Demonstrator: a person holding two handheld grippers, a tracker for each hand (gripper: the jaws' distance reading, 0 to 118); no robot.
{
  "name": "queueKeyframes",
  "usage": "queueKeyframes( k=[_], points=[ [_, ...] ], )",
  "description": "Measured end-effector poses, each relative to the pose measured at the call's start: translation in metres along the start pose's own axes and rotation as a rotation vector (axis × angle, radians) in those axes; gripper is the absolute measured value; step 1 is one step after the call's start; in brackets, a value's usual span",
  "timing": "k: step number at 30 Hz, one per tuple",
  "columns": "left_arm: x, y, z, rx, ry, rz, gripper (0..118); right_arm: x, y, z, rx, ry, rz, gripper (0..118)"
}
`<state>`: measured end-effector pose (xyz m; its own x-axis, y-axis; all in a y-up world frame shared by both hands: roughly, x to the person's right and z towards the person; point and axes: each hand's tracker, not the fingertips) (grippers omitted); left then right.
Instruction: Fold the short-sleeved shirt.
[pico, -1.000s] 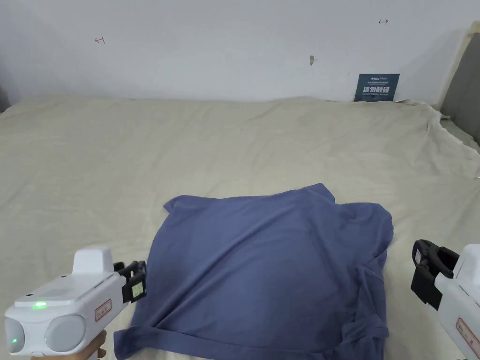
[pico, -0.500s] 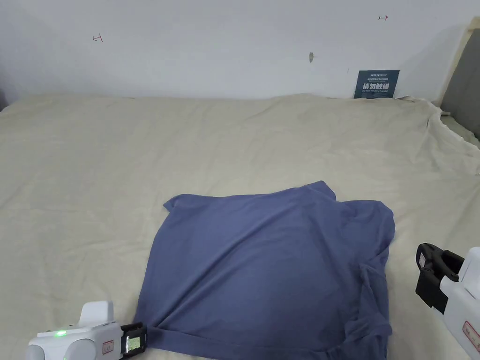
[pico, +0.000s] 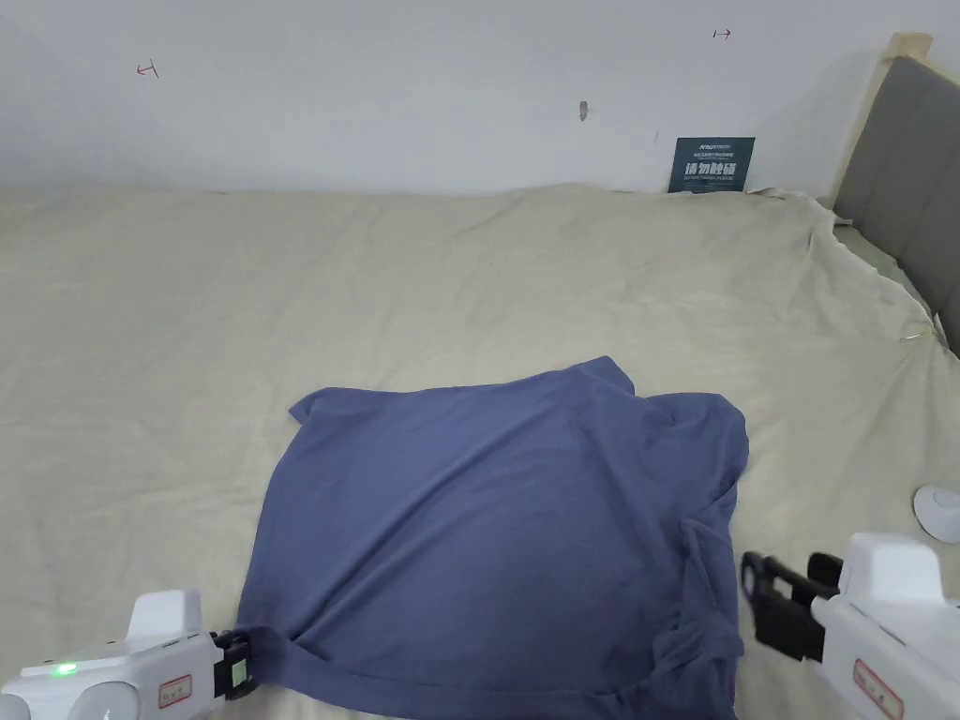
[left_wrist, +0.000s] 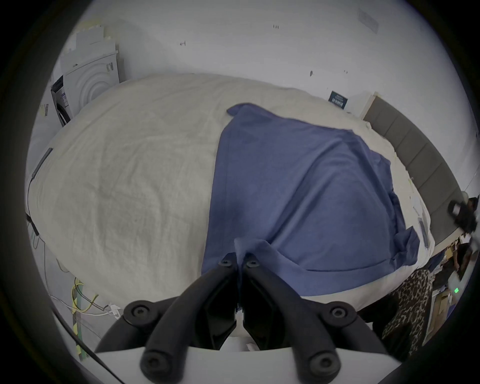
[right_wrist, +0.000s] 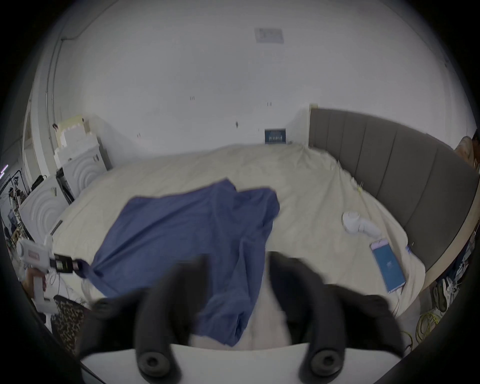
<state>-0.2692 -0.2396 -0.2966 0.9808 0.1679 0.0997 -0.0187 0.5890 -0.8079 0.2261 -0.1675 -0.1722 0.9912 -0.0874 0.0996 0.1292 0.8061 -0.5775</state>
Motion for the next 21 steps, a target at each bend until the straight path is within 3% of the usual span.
queueKeyframes(
  k=[1, 2, 5, 8, 11, 13, 15, 16, 17, 21],
  points=[
    [0.001, 0.001, 0.005, 0.006, -0.008, 0.006, 0, 0.001, -0.008, -0.007, -0.036, 0.019, -0.014, 92],
    [0.001, 0.003, 0.007, 0.011, -0.011, 0.006, 0, 0.002, -0.017, -0.016, -0.075, 0.019, -0.028, 101],
    [0.001, 0.004, 0.008, 0.019, -0.015, 0.000, 0, 0.005, -0.045, -0.038, -0.153, 0.031, -0.048, 103],
    [0.001, 0.004, 0.008, 0.019, -0.021, 0.000, 0, 0.002, -0.068, -0.055, -0.224, 0.041, -0.053, 96],
    [0.001, 0.003, 0.006, 0.018, -0.022, 0.001, 0, -0.004, -0.084, -0.068, -0.269, 0.059, -0.046, 75],
    [0.001, 0.002, 0.006, 0.015, -0.023, 0.003, 0, -0.007, -0.091, -0.078, -0.294, 0.072, -0.042, 49],
    [0.000, 0.001, 0.006, 0.013, -0.024, 0.007, 0, -0.009, -0.095, -0.080, -0.298, 0.088, -0.047, 43],
    [-0.001, 0.001, 0.006, 0.014, -0.023, 0.009, 0, -0.009, -0.096, -0.080, -0.295, 0.090, -0.047, 19],
    [-0.002, 0.000, 0.005, 0.015, -0.023, 0.014, 0, -0.010, -0.096, -0.078, -0.288, 0.097, -0.050, 8],
    [-0.009, 0.001, 0.007, 0.024, -0.028, 0.041, 0, -0.008, -0.087, -0.064, -0.239, 0.107, -0.042, 8]
  ],
)
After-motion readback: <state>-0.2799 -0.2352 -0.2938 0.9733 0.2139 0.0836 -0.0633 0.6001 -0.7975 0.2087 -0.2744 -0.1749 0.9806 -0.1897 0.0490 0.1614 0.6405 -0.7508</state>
